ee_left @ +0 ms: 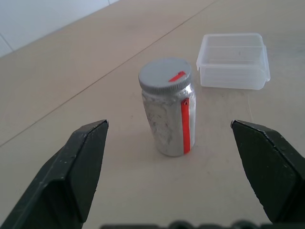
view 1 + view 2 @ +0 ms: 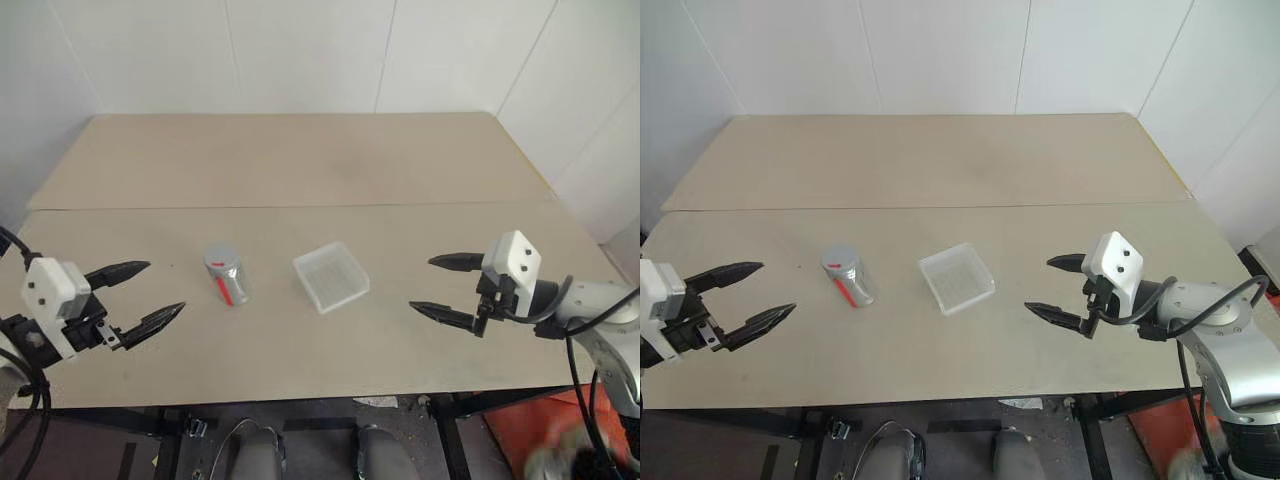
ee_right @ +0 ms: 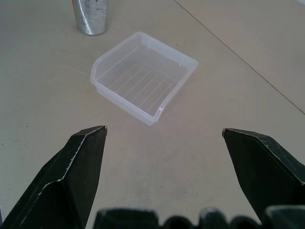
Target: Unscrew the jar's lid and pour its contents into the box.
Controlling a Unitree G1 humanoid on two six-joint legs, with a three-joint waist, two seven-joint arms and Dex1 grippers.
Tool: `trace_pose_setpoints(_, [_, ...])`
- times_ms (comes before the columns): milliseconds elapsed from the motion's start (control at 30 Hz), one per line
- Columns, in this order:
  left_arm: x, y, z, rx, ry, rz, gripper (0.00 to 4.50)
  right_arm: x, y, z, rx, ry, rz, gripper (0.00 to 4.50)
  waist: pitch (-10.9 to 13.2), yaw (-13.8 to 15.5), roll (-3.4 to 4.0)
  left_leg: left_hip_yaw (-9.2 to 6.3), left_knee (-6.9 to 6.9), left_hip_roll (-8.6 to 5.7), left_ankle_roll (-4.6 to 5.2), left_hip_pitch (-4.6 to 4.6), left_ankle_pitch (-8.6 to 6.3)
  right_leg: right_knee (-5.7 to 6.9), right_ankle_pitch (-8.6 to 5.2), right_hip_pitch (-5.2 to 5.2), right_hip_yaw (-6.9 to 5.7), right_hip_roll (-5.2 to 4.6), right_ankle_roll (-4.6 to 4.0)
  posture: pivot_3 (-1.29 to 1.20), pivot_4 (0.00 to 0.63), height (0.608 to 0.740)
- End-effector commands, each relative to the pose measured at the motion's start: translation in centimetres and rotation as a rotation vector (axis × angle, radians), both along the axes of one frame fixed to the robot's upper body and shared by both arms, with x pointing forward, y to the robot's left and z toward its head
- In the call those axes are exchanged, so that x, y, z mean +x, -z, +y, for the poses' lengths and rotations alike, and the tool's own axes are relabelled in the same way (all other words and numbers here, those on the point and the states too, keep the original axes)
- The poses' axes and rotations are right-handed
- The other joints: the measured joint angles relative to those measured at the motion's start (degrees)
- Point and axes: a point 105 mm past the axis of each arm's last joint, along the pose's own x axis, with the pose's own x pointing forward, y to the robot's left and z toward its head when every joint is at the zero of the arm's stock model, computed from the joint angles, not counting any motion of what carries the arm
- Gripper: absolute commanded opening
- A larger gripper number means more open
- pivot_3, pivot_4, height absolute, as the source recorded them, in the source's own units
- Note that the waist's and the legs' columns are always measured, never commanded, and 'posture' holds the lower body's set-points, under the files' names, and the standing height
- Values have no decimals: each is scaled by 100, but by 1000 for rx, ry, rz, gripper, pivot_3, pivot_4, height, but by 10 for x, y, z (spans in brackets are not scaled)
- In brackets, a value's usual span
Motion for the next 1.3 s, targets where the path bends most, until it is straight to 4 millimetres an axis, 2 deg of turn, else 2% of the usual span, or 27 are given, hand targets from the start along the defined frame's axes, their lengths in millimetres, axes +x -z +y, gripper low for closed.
trace_pose_setpoints(33, [-3, -10, -4, 0, 4, -42, 4478, -2, -9, 3, -8, -28, -40, 4500, 0, 10, 0, 0, 0, 0, 0, 0, 0, 1, 0, 0, -1, 0, 0, 0, 150, 740])
trace_pose_setpoints(200, [2, -6, -10, -52, -42, -68, 4478, -1, -13, 1, -7, -16, -56, 4500, 0, 2, 0, 0, 0, 0, 0, -1, 0, -1, 0, -1, -1, 0, 0, 0, 150, 740])
trace_pose_setpoints(333, [-1, -1, -24, -116, -86, -73, 4478, -1, -15, -3, -7, -9, -68, 4500, 0, 2, -1, 0, 1, 0, 0, -1, 0, 0, 1, 0, 0, -1, 0, 0, 150, 740])
trace_pose_setpoints(467, [-13, 19, -37, -94, -122, -25, 4478, 2, -14, -6, -24, 16, -84, 4500, -1, -18, -1, 0, 0, 0, 0, 0, -1, 0, 1, 0, 4, 1, 0, 0, 150, 740])
trace_pose_setpoints(567, [-10, 29, -40, -130, -220, -18, 4478, 1, -20, -3, -18, 3, -86, 4500, -1, -5, 0, 0, 0, -1, 0, 4, -1, 2, 1, 3, 5, 1, -1, 0, 150, 740])
trace_pose_setpoints(700, [-1, 36, -53, -195, -274, -32, 4478, -5, -31, 2, 10, -91, -81, 4500, -1, 17, 0, -1, 3, -4, 0, 10, 0, 3, 1, 14, 3, 0, 0, 0, 150, 740])
trace_pose_setpoints(867, [24, 47, -66, -219, -354, -74, 4478, -2, -35, 5, -36, -137, -91, 4500, -2, 21, -1, -4, 4, -8, 0, 7, -1, 1, 1, 15, 1, -2, 0, 0, 150, 740])
trace_pose_setpoints(1033, [45, 48, -65, -236, -432, -127, 4478, 0, -38, 6, -48, -160, -105, 4500, -2, 8, -1, -5, 3, -7, 0, 8, -1, -1, 2, 14, 3, 1, -1, 0, 150, 740])
trace_pose_setpoints(1300, [71, 46, -79, -274, -400, -143, 4478, -4, -42, 8, -50, -172, -128, 4500, -2, 13, -2, -6, 4, -8, 0, 5, -1, 0, 2, 13, 2, -1, 0, 0, 150, 740])
